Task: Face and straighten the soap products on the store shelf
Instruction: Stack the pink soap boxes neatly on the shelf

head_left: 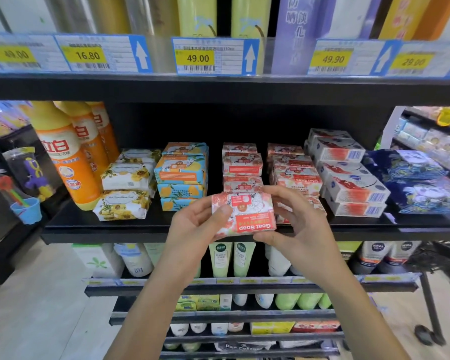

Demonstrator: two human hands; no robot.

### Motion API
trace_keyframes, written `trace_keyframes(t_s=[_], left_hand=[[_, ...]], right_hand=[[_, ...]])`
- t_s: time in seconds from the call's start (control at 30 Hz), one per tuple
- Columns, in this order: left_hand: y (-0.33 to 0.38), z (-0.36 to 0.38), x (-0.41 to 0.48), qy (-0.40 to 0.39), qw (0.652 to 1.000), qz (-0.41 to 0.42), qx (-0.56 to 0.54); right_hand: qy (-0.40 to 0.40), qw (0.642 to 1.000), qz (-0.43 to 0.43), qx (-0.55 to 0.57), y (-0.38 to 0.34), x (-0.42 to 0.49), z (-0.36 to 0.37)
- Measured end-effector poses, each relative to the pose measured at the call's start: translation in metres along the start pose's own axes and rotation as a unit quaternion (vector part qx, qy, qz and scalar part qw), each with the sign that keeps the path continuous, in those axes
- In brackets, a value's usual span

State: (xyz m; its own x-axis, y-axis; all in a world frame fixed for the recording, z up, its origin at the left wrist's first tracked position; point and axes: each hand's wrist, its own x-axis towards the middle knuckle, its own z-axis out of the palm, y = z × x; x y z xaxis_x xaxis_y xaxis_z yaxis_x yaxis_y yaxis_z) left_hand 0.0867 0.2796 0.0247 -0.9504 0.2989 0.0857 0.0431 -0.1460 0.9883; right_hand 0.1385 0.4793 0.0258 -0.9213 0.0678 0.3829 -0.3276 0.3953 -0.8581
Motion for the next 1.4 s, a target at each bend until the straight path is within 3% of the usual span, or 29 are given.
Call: trace_keyframes(t_s=[0.17,0.3,0.6,0.93,1.17,1.4], left_hand=[[-0.004,-0.002,-0.001,0.0,1.0,-0.012,-0.018],[-0.005,-0.003,-0.002,-0.008,1.0,0.006,-0.023],[-0.001,-0.001,-0.002,-0.02,0.999,0.014,-0.045],[-0.001,0.002,0.001,-0.004,0.999,-0.001,-0.051],[0.005,0.001,0.004,-0.075,0.994,-0.052,-0.065],[0.008,0.003,0.006,-0.073,0.989,-0.063,-0.116]], right_hand=[[-0.048,0.995,0.064,0.057,-0.002,-0.004,0.0],[-0.014,0.981,0.15,0.124,-0.003,-0.005,0.007],[0.017,0.968,0.179,0.178,-0.006,-0.001,0.015],[0.042,0.968,0.125,0.212,0.001,0.0,0.008],[0.048,0.98,0.058,0.186,0.0,0.002,-0.004],[0.041,0.982,0.04,0.181,0.0,0.003,-0.005]])
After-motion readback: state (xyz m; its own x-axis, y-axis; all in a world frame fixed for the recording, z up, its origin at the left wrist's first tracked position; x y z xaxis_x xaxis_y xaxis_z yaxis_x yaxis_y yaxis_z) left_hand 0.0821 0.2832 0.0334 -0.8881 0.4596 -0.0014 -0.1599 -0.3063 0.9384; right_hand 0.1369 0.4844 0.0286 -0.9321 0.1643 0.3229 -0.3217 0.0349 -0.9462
